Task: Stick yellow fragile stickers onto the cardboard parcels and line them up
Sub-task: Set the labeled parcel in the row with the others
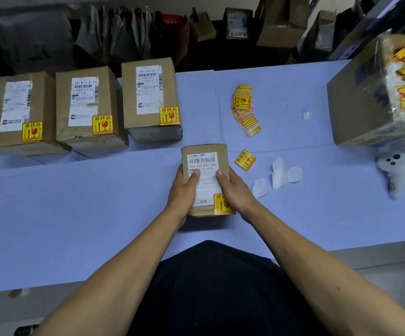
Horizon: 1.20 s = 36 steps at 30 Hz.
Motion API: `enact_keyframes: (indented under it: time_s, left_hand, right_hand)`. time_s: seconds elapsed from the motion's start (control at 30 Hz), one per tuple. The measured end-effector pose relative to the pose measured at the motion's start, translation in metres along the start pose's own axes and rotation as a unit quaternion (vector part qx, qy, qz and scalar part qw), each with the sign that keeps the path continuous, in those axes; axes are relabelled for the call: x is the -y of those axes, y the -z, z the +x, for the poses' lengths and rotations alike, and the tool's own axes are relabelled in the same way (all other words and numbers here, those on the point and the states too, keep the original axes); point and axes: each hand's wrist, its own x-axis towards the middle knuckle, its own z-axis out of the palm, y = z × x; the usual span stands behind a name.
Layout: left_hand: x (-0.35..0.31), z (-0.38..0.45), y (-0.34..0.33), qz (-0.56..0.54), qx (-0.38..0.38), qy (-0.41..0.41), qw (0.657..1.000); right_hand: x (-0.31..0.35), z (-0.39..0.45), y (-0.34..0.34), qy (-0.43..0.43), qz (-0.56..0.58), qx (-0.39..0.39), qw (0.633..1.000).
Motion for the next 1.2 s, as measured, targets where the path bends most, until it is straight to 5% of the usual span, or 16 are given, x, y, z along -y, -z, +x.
enact_keyframes:
  time_s: [0.53,0.7,1.2]
  left_hand:
    - [-0.113,0.094,-0.033,-0.053,0.012,-0.033,0.998]
    - [-0.147,0.141,-0.029,-0.069,0.025,0.027,0.997]
    - [-0.169,0.207,-0.033,-0.029,-0.092,0.084,0.992]
  right_hand:
    - [0.093,0.083,0.075,0.041,0.049,-0.029,0.998]
    - [0.125,0.123,0.082,0.022,0.047,-0.016,0.999]
    - [0.145,0.19,0.074,0.015,0.0,-0.03,0.999]
